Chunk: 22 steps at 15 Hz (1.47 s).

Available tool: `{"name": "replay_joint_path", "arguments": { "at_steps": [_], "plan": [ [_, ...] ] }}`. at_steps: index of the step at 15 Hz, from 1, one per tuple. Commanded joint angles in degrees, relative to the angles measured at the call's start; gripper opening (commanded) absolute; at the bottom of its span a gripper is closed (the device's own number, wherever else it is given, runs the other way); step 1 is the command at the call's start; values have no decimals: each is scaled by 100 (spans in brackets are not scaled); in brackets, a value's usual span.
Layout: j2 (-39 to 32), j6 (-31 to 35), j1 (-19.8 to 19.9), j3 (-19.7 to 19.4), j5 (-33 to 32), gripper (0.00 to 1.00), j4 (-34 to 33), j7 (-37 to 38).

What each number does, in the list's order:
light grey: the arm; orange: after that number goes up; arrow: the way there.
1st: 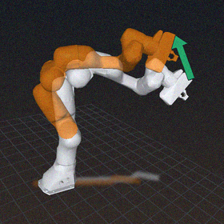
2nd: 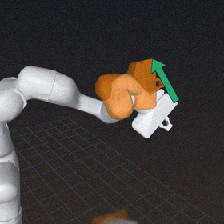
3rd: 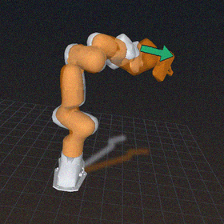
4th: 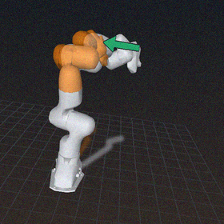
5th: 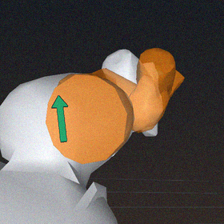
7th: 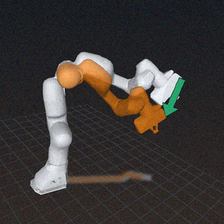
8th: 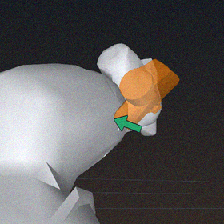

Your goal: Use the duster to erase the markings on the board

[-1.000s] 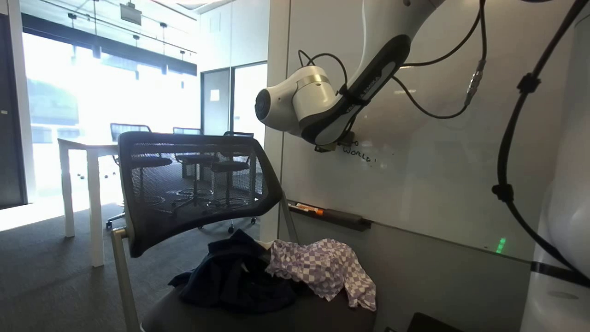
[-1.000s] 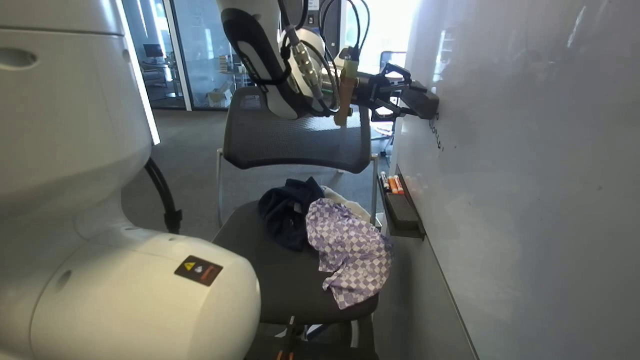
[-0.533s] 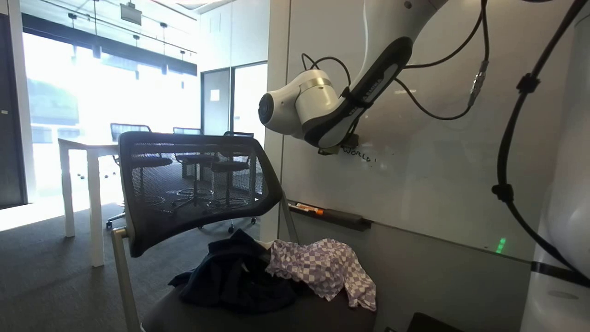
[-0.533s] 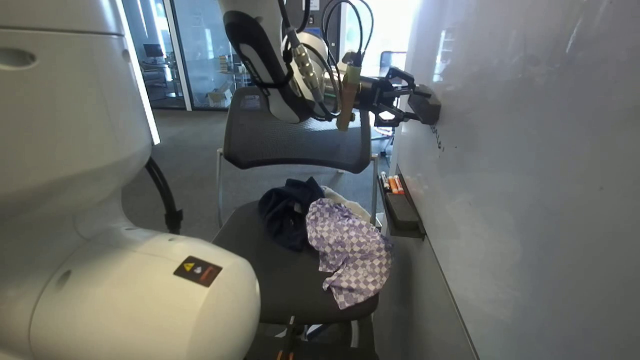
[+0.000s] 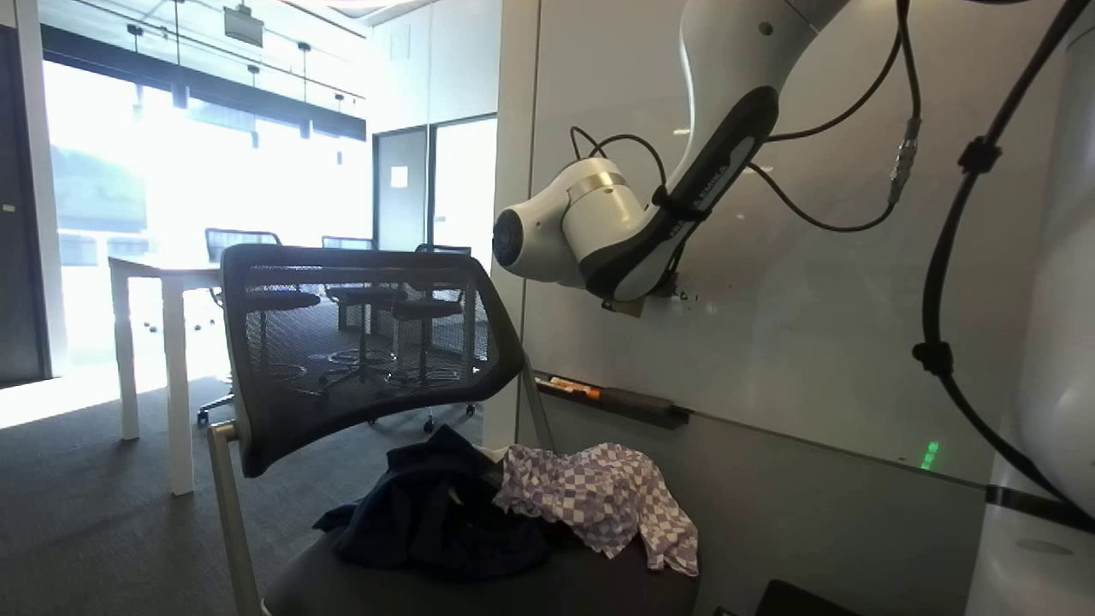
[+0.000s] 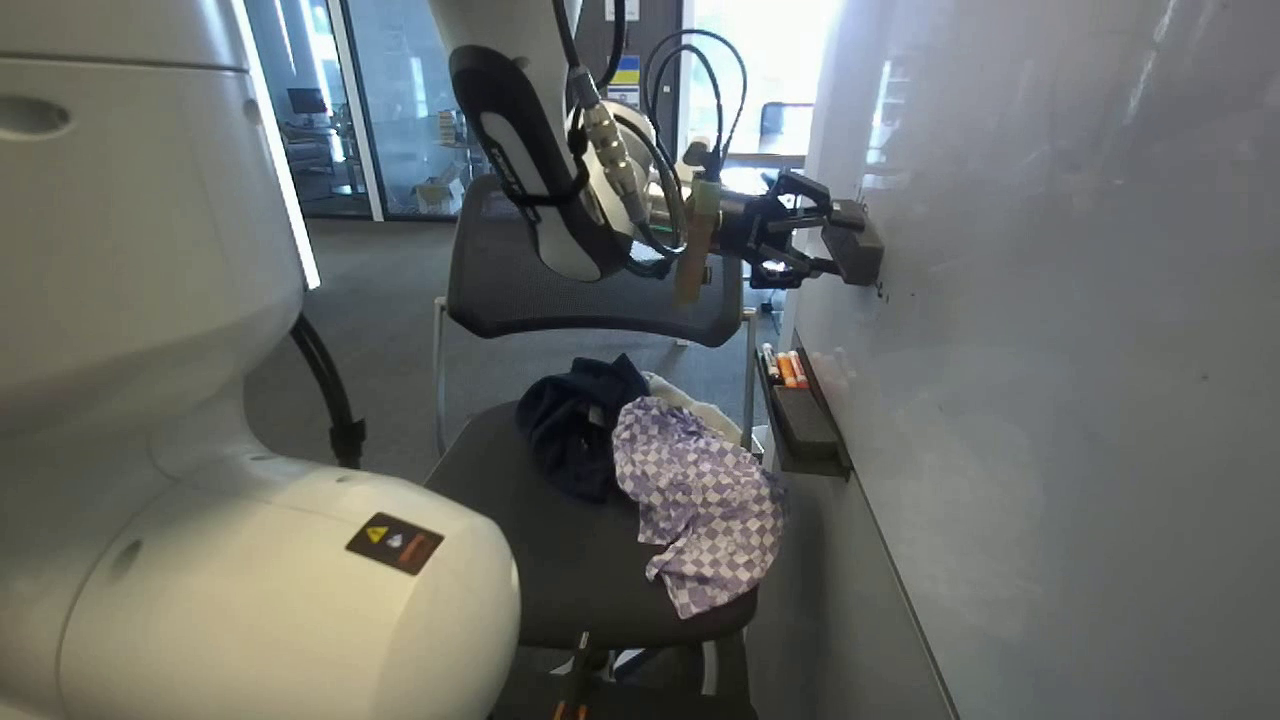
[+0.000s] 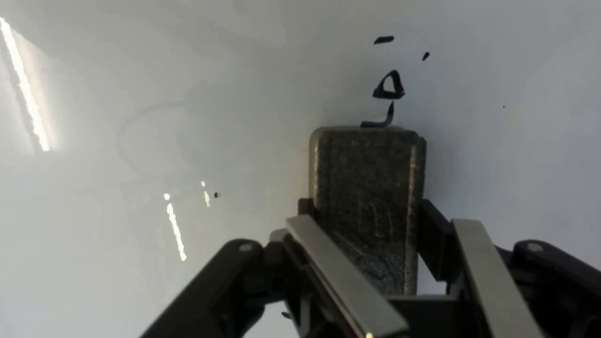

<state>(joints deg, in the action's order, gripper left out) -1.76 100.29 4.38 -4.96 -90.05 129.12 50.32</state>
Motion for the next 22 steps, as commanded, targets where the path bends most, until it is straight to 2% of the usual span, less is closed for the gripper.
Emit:
{"name": "replay_joint_path", "arguments": {
  "at_steps": [1, 3, 5, 9, 14, 22],
  "plan": [
    [-78, 179, 309, -279, -938, 29, 258, 699],
    [-56, 110, 336, -311, -1395, 29, 403, 1029],
    [-66, -140, 340, -319, -1459, 29, 555, 1200],
    [96, -349, 322, -294, -853, 29, 801, 1450],
    [204, -706, 304, -286, -532, 29, 1029, 1727],
    [-188, -760, 62, -33, -608, 29, 471, 1963]
  ]
}}
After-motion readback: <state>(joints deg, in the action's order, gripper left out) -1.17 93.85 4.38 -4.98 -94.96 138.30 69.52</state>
